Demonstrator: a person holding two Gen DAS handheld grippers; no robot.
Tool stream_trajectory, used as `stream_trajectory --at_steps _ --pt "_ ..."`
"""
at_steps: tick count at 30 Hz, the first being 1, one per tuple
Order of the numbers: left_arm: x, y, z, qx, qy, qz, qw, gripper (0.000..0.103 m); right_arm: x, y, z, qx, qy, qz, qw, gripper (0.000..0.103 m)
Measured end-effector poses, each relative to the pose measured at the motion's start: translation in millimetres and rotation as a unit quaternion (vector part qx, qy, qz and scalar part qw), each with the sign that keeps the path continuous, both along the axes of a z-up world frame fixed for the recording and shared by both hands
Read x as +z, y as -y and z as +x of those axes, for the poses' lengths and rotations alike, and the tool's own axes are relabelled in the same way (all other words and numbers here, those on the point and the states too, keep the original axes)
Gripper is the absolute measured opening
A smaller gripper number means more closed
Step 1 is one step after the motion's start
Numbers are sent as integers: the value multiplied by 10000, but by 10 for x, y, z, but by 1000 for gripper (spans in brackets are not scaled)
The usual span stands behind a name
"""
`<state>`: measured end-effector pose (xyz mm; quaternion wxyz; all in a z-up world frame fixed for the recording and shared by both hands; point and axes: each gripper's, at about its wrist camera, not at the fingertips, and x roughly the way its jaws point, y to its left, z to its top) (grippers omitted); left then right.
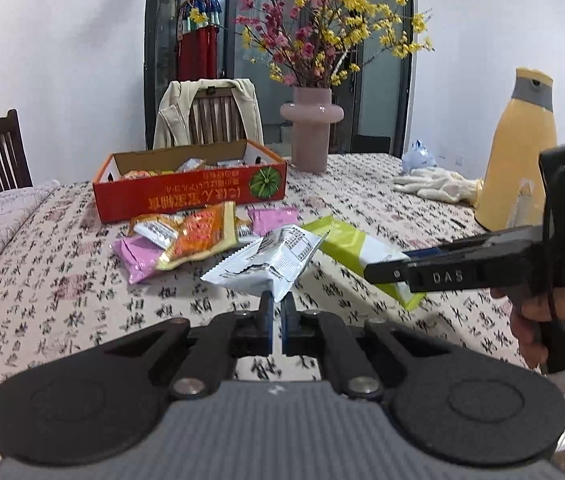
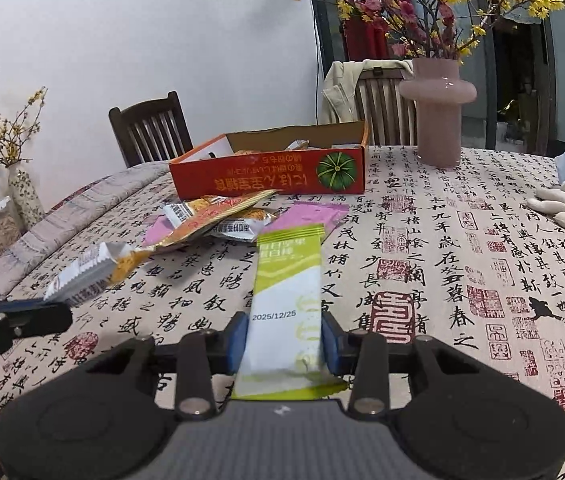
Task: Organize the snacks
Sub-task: 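Carry both packets into the orange box and open both tools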
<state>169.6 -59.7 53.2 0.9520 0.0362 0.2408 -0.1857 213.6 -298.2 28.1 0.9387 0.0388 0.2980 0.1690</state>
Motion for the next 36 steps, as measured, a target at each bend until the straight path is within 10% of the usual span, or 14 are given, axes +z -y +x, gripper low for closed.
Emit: stream_trajectory --at_steps 9,18,27,36 --pt "572 -231 964 -207 451 -24 9988 4 480 -22 415 -81 554 22 9984 37" --pt "556 21 2762 -232 225 245 9992 4 820 -221 1955 -377 744 -81 9965 37" --pt "79 152 4135 -36 -524 109 9986 4 406 -513 3358 -686 201 -495 9962 37" --pt "-196 289 4492 -36 -856 90 9963 4 -8 -706 3675 -827 98 -1262 9885 38"
